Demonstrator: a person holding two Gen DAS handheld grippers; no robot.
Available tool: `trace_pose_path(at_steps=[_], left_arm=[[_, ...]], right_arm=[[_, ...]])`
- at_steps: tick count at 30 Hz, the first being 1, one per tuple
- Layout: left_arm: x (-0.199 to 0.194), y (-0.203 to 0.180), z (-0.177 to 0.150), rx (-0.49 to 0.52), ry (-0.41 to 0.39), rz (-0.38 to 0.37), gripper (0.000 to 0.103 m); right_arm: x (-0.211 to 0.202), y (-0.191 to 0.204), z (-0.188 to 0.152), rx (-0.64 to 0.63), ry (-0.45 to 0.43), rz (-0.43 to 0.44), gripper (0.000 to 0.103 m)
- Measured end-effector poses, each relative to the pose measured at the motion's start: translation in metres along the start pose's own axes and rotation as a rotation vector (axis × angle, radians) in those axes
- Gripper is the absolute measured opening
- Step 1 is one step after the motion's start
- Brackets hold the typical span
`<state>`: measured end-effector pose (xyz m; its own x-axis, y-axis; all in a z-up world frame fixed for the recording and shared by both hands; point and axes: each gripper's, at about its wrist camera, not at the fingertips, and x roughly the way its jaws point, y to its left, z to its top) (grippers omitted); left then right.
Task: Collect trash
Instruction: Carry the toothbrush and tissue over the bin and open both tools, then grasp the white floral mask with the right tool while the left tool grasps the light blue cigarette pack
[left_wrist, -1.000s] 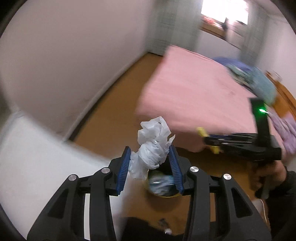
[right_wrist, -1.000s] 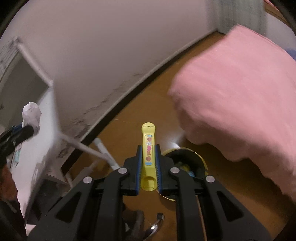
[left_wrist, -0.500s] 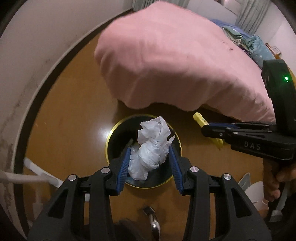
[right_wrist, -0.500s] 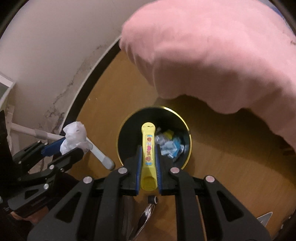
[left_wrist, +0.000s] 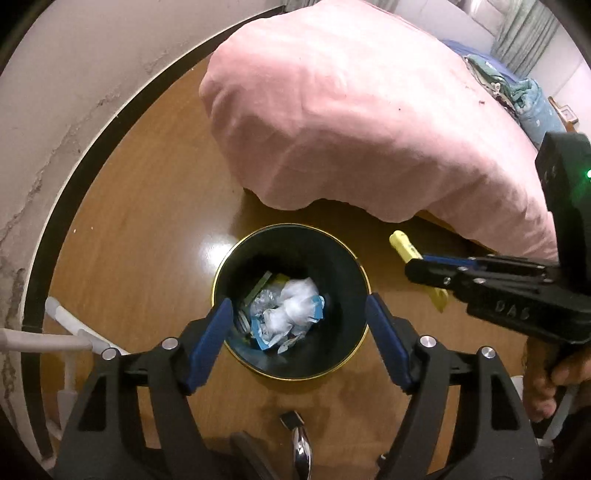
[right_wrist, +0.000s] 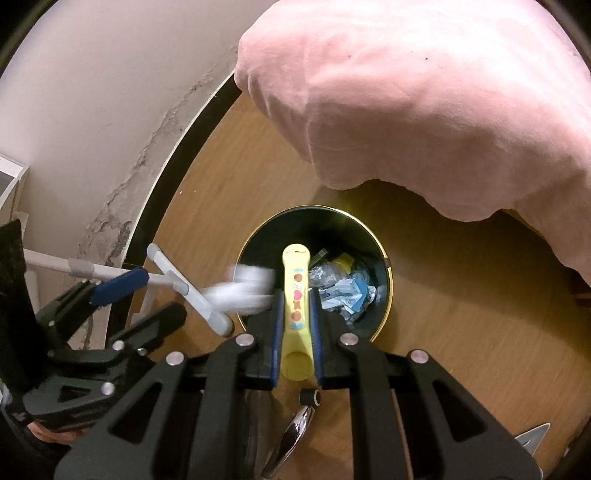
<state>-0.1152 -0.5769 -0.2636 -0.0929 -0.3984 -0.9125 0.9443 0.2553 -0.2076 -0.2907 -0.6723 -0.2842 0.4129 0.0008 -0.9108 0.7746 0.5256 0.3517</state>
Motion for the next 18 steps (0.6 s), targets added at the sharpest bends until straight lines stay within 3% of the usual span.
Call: trace_pose_path(at_steps=[5,7,8,10,11,15,18], left_arm=[[-0.024,-0.002,0.003,0.012,-0.034,0.003,0.073],[-0.037,-0.004,0.004,0.020,-0.058,0.010,0.079],[-0.043,-0.005,0.004,0.025,-0.069,0.011,0.081],[-0.060,-0.009,0.004,0.041,-0.098,0.012,0.085],[-0.071,-0.012,0.003,0.051,-0.115,0.017,0.087],[-0.121,-0.021,-0.001,0.081,-0.197,0.031,0.090],[-0.186,-0.028,-0.010,0.111,-0.290,0.041,0.092]], right_arm=[[-0.002,0.005,0.001,-0.006,-0.002,0.003,0.014],[-0.004,0.007,0.002,-0.006,-0.001,0.005,0.015],[-0.007,0.009,0.002,-0.006,-0.005,0.006,0.020],[-0.014,0.012,0.001,-0.010,-0.023,-0.003,0.041],[-0.021,0.014,0.000,-0.011,-0.040,-0.015,0.056],[-0.058,0.029,-0.002,-0.032,-0.099,-0.020,0.060],[-0.092,0.052,-0.002,-0.074,-0.157,-0.025,0.067]])
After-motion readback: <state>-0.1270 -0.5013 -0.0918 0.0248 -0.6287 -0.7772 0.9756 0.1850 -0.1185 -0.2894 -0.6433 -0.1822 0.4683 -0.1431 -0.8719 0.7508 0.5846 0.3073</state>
